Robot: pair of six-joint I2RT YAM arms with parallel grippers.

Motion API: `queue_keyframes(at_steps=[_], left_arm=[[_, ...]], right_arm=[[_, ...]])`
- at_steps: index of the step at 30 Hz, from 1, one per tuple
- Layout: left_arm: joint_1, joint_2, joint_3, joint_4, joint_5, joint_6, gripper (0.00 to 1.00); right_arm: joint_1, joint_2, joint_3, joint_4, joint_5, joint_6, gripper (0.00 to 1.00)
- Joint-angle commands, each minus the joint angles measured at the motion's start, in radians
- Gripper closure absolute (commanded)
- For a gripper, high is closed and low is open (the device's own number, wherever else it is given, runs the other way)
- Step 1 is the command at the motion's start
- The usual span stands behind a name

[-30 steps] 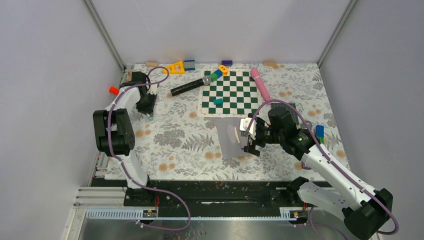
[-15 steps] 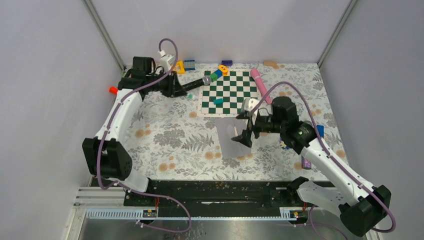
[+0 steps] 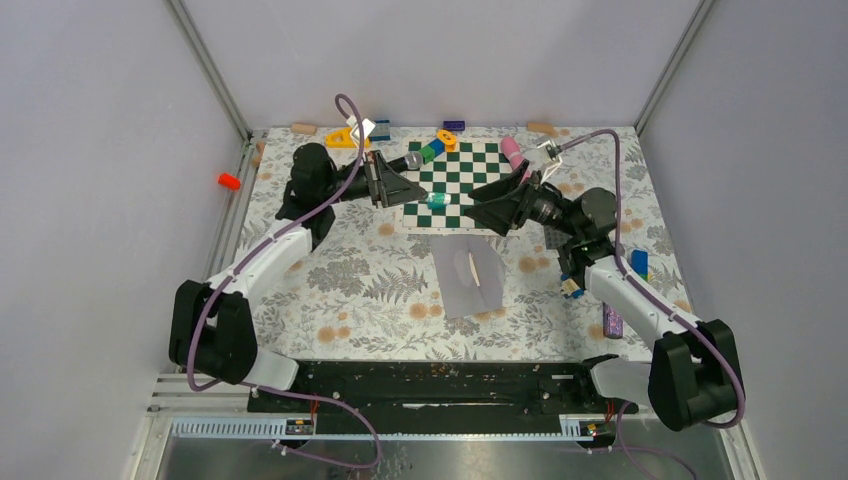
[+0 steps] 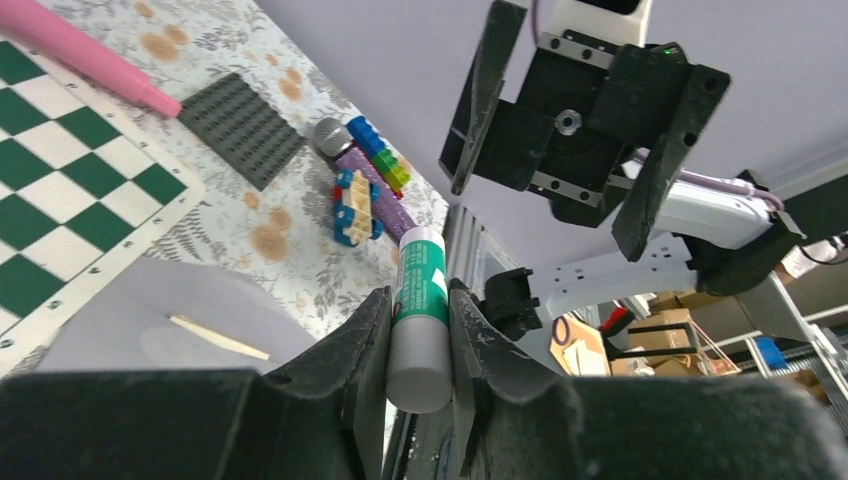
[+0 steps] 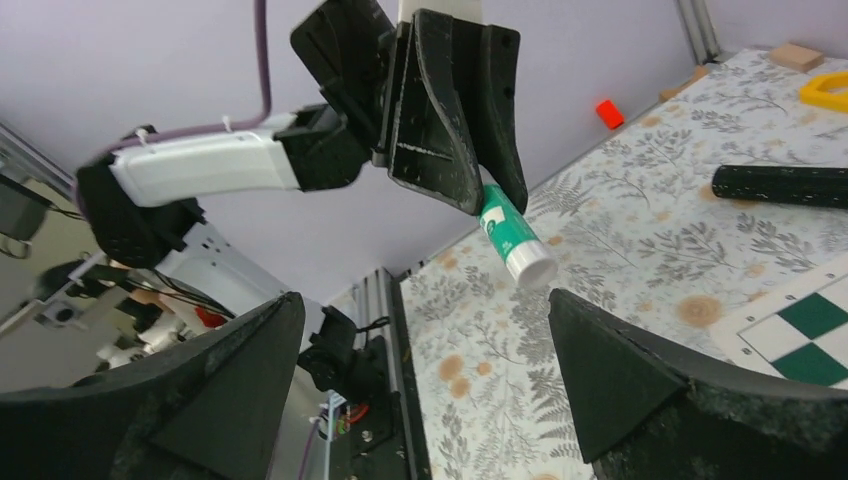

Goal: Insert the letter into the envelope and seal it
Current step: Pick up the solid glue from the center of the board.

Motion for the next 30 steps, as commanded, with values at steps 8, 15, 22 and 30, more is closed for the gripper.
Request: queue_keyframes(at_steps=[8,15,22,30], left_arm=[[-0.080,-0.078,-0.069,0.287,-0.043,-0.127,0.89],[-0.095,-0.068,-0.076,0.292,-0.055,-0.121,0.89],[-0.108,-0.057,-0.084,0.271,-0.061,-0.098,0.88],[-0.127,-0.044,-0.084,0.264,-0.069,-0.088,0.87]], right_arm=[[0.027,0.039,-0.053,0.220,0.006,0.137,0.08],[0.062,0.065,-0.049,0.198,-0.003,0.111,0.13],[0.069,0.075,-0.038,0.225,-0.001,0.148,0.22],[0.074,0.090,-0.035,0.221,0.008,0.155,0.28]])
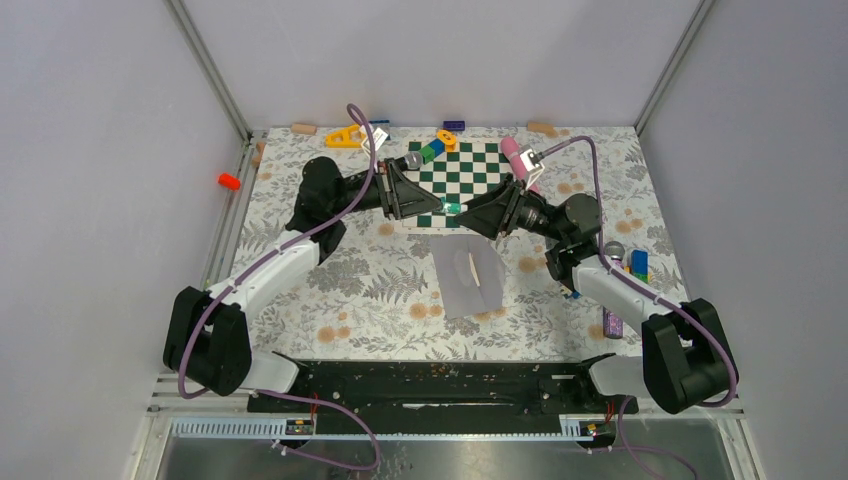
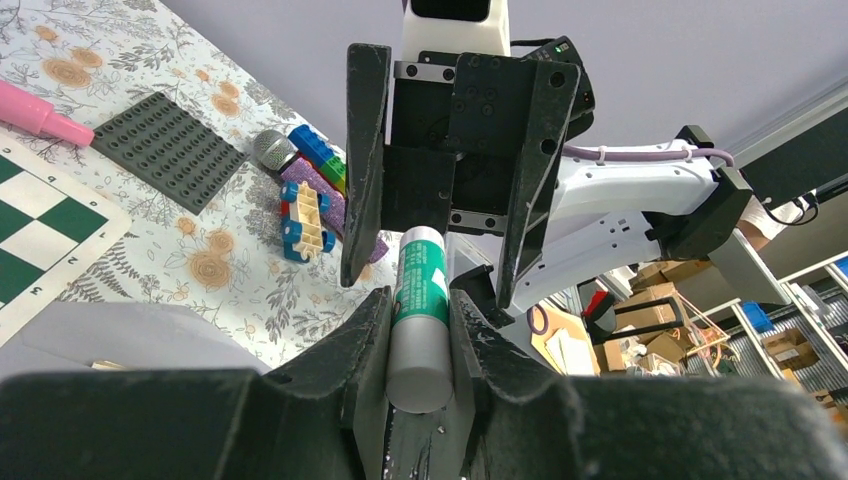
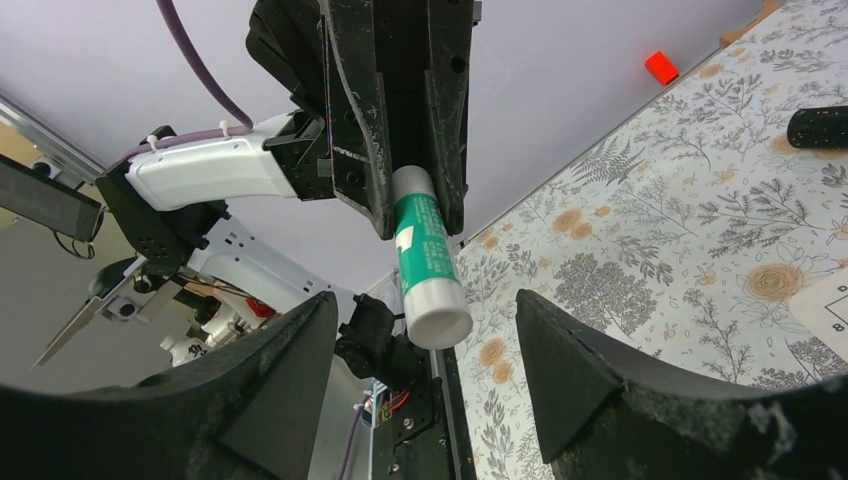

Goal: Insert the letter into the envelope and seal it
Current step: Pick up the solid glue from the center of the board.

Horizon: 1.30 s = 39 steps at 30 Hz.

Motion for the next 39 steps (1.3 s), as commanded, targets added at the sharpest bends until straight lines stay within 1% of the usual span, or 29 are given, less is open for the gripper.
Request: queue_keyframes(at_steps=[1,7,14,19,22,23,24,26,29,31,32,35,37,39], left_arm=[[-0.009,0.005,0.001,0.047,-0.026,0.023,0.87],[-0.016,0.012,0.003,0.027,-0.029,0.041,0.87],[-0.023,0.014,0.005,0.011,-0.037,0.056,0.85],[-0.024,0.014,0.003,0.011,-0.040,0.056,0.84],[-0.026,0.014,0.003,0.010,-0.040,0.060,0.81],[-0.026,0.014,0.003,0.009,-0.040,0.060,0.78],[-0.026,0.014,0.003,0.009,-0.040,0.060,0.73],[-0.026,0.011,0.003,0.009,-0.040,0.063,0.58],[-0.020,-0.002,0.014,-0.027,-0.039,0.086,0.27],[-0.005,-0.015,0.031,-0.073,-0.034,0.114,0.12],[0.008,-0.023,0.040,-0.099,-0.032,0.130,0.07],[0.043,-0.037,0.057,-0.154,-0.016,0.185,0.05],[0.058,-0.044,0.077,-0.230,-0.002,0.254,0.06],[0.063,-0.051,0.102,-0.321,0.011,0.341,0.06]], right_arm=[[0.013,0.002,0.020,0.061,0.002,0.007,0.28],[0.015,-0.002,0.024,0.068,0.004,0.013,0.37],[0.019,0.002,0.026,0.076,0.004,0.030,0.50],[0.023,0.002,0.027,0.078,0.005,0.032,0.53],[0.023,-0.001,0.025,0.078,0.012,0.034,0.65],[0.023,-0.002,0.025,0.077,0.015,0.034,0.71],[0.023,-0.002,0.022,0.076,0.018,0.034,0.77],[0.023,-0.007,0.021,0.071,0.022,0.028,0.85],[0.021,-0.019,0.023,0.050,0.015,0.002,0.89],[0.012,-0.025,0.024,0.044,-0.006,-0.010,0.91],[0.006,-0.029,0.029,0.039,-0.025,-0.011,0.92],[-0.017,-0.026,0.048,0.024,-0.102,-0.001,0.96],[-0.030,-0.027,0.053,0.014,-0.155,0.004,0.99],[-0.040,-0.027,0.047,0.005,-0.188,-0.002,0.99]])
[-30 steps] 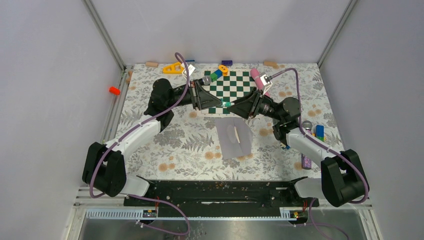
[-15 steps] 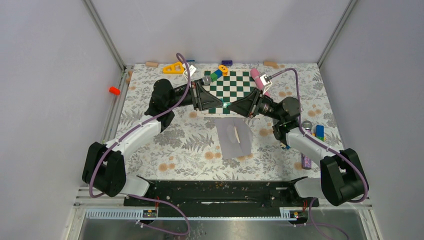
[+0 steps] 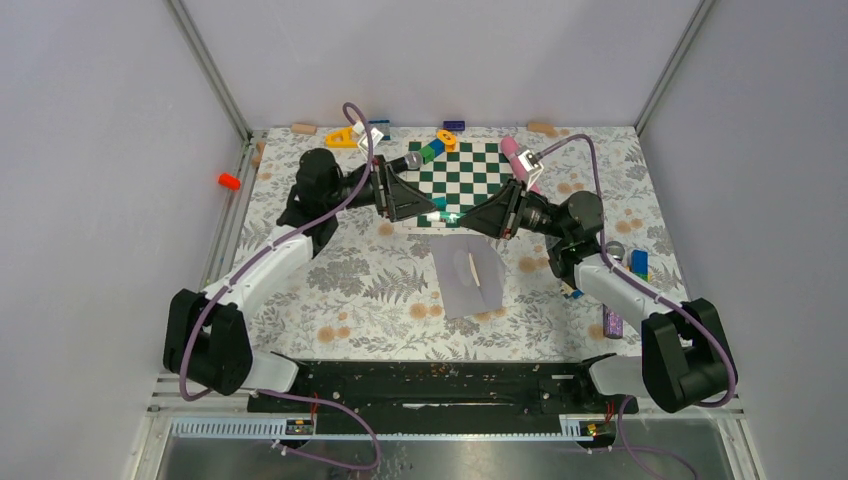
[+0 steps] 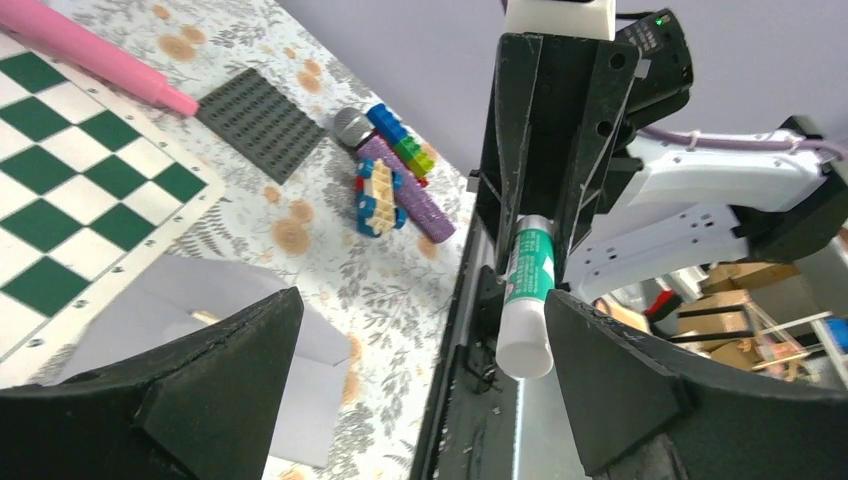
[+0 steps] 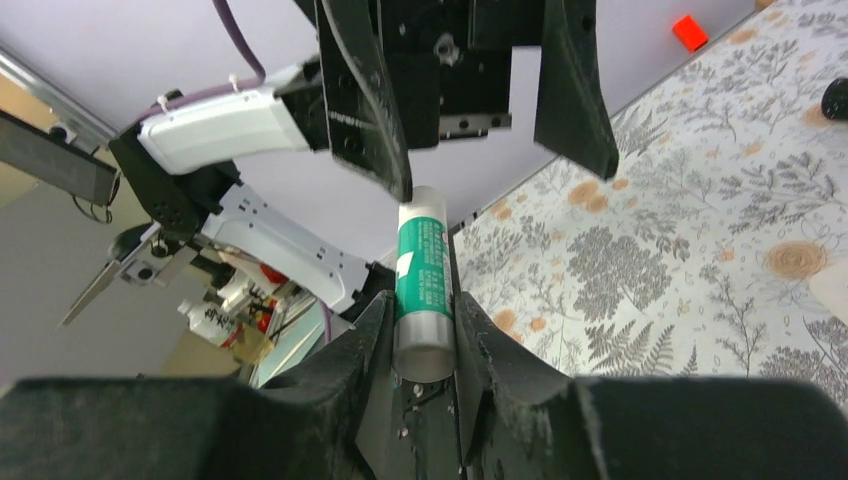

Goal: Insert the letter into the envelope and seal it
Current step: Pick up the solid glue from the center of the board, then open the solid glue cap from the solid glue.

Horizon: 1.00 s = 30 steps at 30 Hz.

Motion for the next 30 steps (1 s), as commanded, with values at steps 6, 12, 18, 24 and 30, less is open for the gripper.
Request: queue_keyframes(at_steps=[6,12,18,24,30], left_arm=[[0.018,-0.076,0.094,-0.194,0.084,0.241,0.07],[-0.003,-0.082,0.063,-0.158,0.112,0.228,0.07],[-0.041,-0.072,0.056,-0.130,0.123,0.216,0.08],[-0.052,-0.060,0.050,-0.115,0.123,0.206,0.15],[-0.052,-0.054,0.045,-0.111,0.131,0.208,0.29]], right_arm=[[-0.034,-0.047,0.004,-0.011,-0.089,-0.087,0.99],[-0.037,-0.045,0.007,-0.037,-0.068,-0.109,0.99],[-0.037,-0.033,0.000,-0.054,-0.056,-0.129,0.98],[-0.037,-0.028,-0.004,-0.051,-0.057,-0.128,0.96],[-0.037,-0.022,-0.005,-0.034,-0.056,-0.120,0.95]])
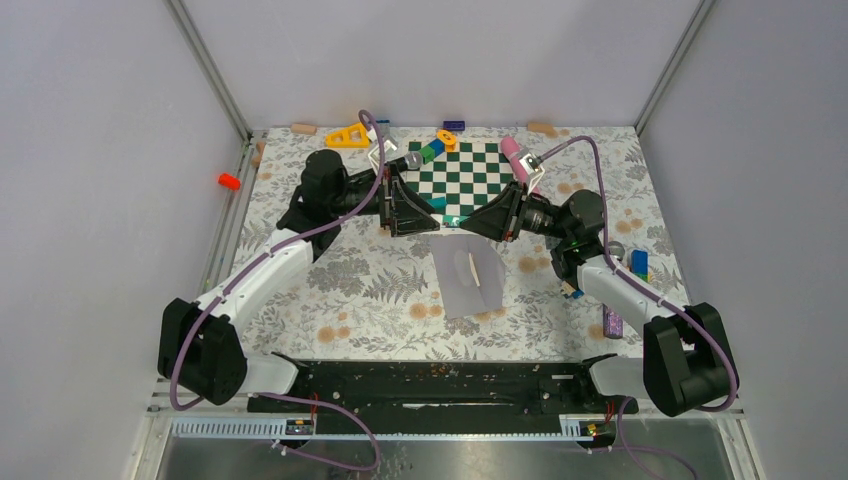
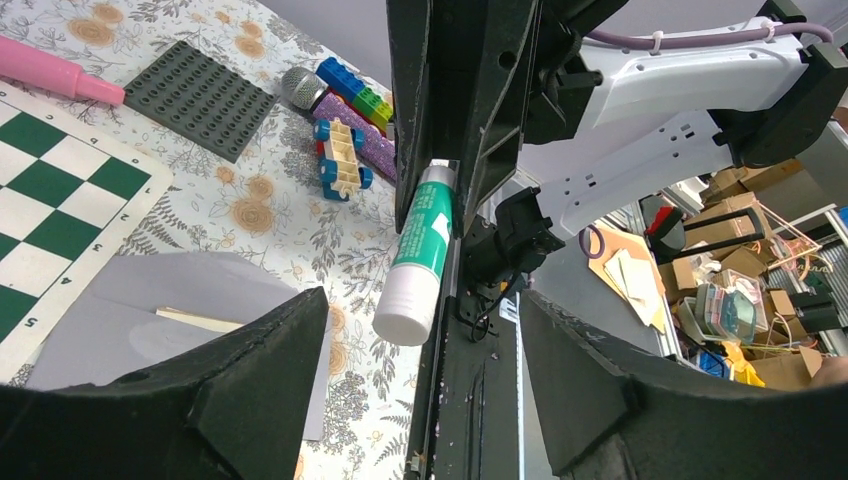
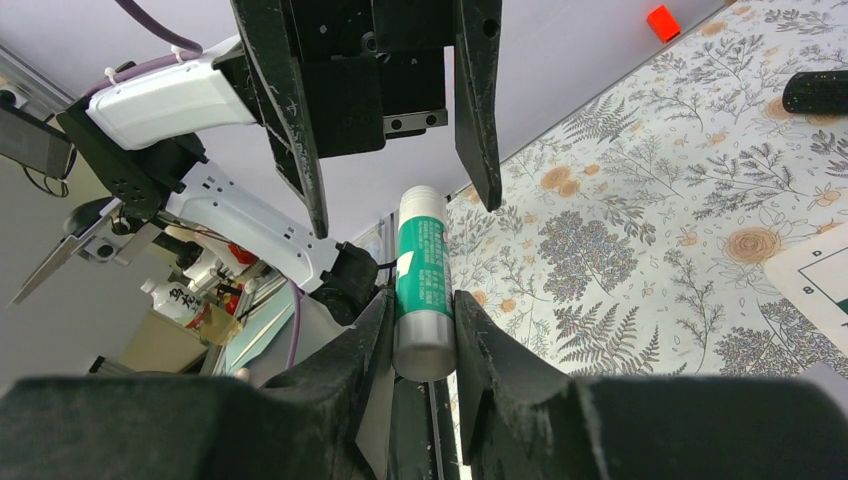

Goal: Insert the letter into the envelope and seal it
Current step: Open the solid glue cap from the solid glue.

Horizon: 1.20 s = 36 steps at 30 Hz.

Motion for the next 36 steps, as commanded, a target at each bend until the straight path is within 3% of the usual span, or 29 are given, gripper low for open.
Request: queue_keyframes(at_steps=[1,14,21,29,36], left_arm=[[-0.001,-0.003,-0.001,0.059,0.040,0.009,0.32],[-0.010,0.007,0.003,0.059,0.061,0.009,0.48],[-0.010,0.007,0.003,0.063,0.066,0.006,0.61],[-0.010,0.001,0.005,0.064,0.052,0.005,0.84],[0.007,-0.016,0.020,0.012,0.034,0.044,0.92]], right_arm=[[-0.005,-0.002,0.003,0.053,0.001,-0.004,0.95],[-0.008,0.011,0.006,0.090,0.000,0.032,0.94],[-0.014,0.013,0.006,0.115,-0.003,0.055,0.94],[-0.016,0.013,0.004,0.119,-0.008,0.056,0.94],[-0.030,0.005,-0.003,0.119,0.000,0.049,0.94]])
